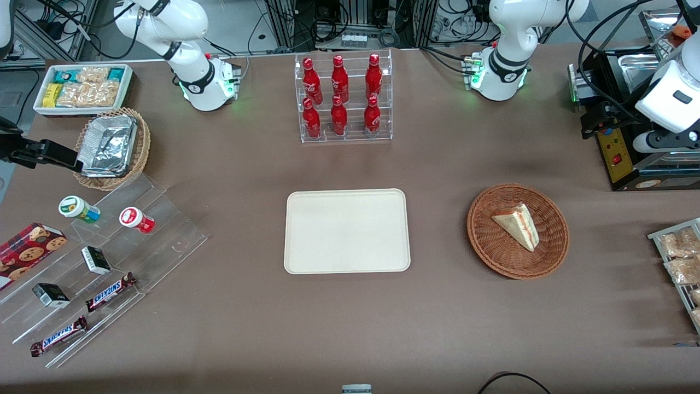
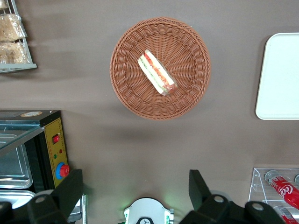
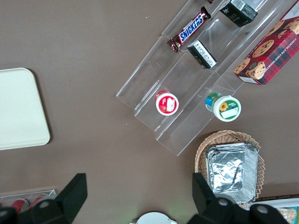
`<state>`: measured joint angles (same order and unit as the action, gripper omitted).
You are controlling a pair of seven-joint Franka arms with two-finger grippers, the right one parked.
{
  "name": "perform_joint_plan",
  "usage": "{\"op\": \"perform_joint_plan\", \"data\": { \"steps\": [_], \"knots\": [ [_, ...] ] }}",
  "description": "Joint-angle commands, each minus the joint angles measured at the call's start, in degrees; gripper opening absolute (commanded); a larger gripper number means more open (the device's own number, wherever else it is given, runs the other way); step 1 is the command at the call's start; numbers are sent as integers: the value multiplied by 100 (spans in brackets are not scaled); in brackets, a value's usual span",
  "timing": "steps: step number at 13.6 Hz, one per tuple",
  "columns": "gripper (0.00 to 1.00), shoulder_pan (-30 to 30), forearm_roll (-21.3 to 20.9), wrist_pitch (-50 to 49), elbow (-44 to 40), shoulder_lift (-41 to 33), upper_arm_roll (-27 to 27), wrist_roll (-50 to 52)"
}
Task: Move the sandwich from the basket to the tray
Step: 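Move the open left gripper toward the wicker basket with the sandwich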
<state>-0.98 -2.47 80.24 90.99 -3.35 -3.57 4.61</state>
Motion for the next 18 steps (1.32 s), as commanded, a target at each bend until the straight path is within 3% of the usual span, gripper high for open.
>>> {"op": "perform_joint_plan", "data": {
  "steps": [1,6,10,18],
  "knots": [
    [100,27,19,-132,-99,-25,5,-92],
    [100,19,-8,35,-20,273,67,312],
    [100,124,-8,1008,980,203,76,531],
    [100,89,1,3960,3142,212,40,3386]
  ]
}}
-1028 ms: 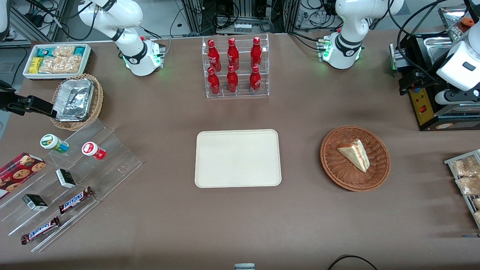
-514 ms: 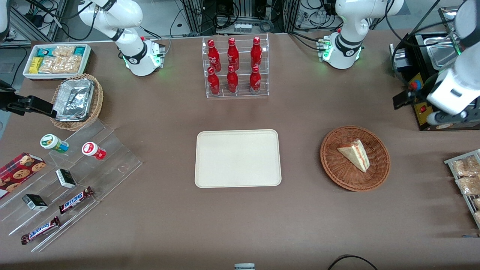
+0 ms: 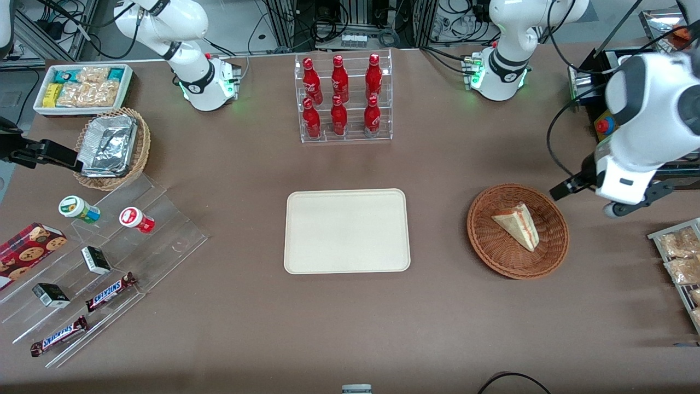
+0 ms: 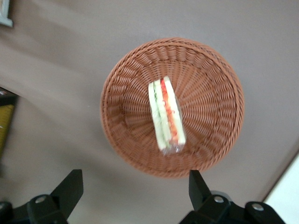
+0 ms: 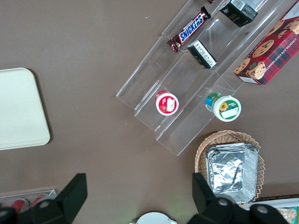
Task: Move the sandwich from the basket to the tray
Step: 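Move the open left gripper toward the wicker basket with the sandwich, then lower the left gripper around the wrapped sandwich and close it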
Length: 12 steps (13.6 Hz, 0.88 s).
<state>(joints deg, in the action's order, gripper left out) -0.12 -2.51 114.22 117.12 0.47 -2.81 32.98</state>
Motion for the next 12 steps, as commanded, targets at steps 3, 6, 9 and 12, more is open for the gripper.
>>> {"op": "perform_joint_plan", "data": {
  "steps": [3,6,9,12],
  "knots": [
    [100,-32,14,1426,996,-21,-62,1253],
    [100,-261,5,1812,1005,409,-79,1667],
    [100,-270,5,2400,1320,577,-79,1747],
    [100,-270,5,2832,1489,770,-71,1808]
  ]
}}
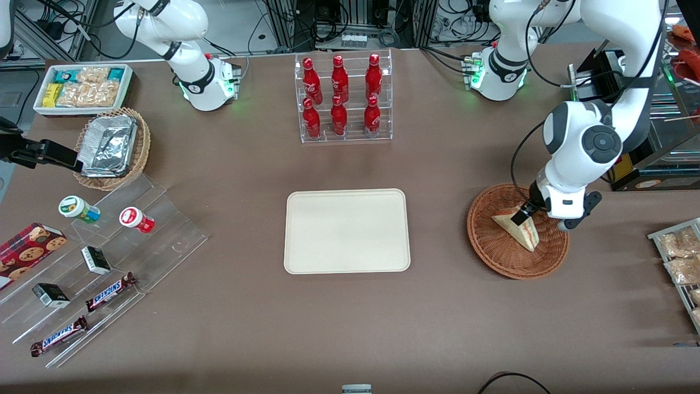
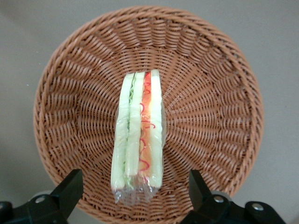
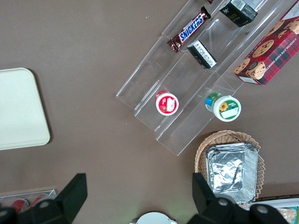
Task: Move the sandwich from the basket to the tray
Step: 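Lower the left gripper around the wrapped sandwich and close it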
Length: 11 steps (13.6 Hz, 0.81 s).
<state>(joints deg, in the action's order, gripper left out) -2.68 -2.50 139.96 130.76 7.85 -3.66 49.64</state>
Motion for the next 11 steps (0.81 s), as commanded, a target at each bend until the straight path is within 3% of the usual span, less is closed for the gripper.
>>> {"op": "perform_joint_plan", "data": {
  "steps": [1,7,9,11],
  "knots": [
    [100,-13,12,364,160,111,14,151],
    [98,-5,12,734,257,383,14,160],
    [79,-5,4,822,257,427,23,160],
    [54,4,4,840,257,445,32,160]
  ]
}}
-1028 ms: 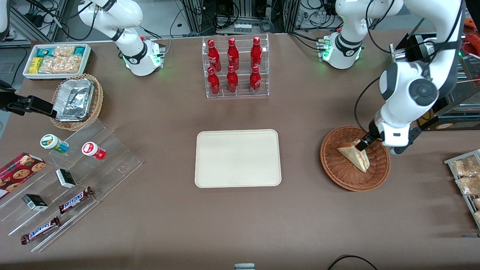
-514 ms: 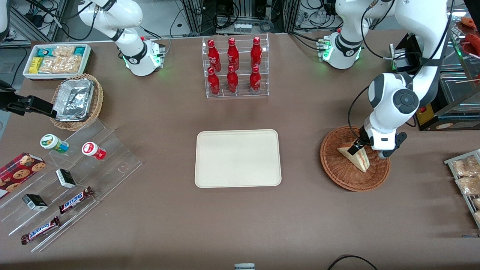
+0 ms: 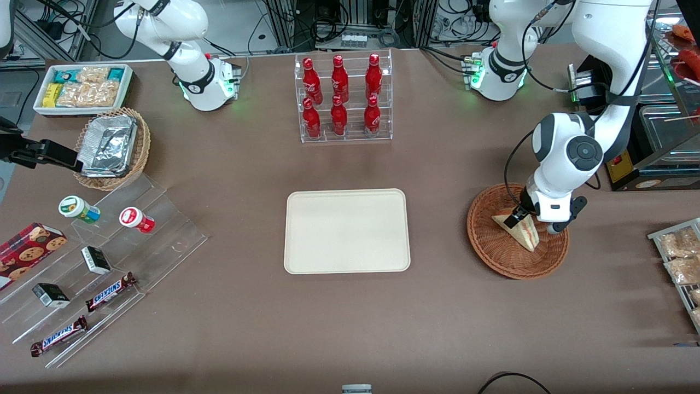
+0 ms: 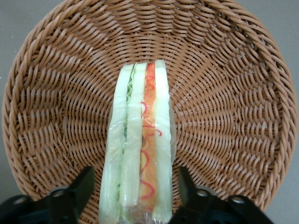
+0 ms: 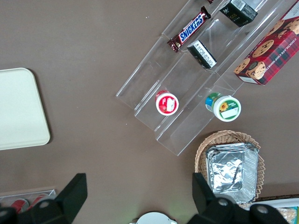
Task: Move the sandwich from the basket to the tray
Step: 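Lower the left gripper around the wrapped sandwich and close it, then lift the sandwich out of the basket and carry it over the cream tray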
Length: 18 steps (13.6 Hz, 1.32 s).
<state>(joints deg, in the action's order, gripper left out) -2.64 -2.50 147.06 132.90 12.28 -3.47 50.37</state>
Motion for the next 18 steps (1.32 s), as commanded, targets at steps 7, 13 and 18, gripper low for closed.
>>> {"op": "perform_joint_plan", "data": {
  "steps": [7,13,18],
  "knots": [
    [38,-9,-5,-141,-36,-357,5,34],
    [38,-18,-40,-2977,-1843,-709,-837,78],
    [38,-26,-49,-3324,-2890,-175,-2120,481]
  ]
}}
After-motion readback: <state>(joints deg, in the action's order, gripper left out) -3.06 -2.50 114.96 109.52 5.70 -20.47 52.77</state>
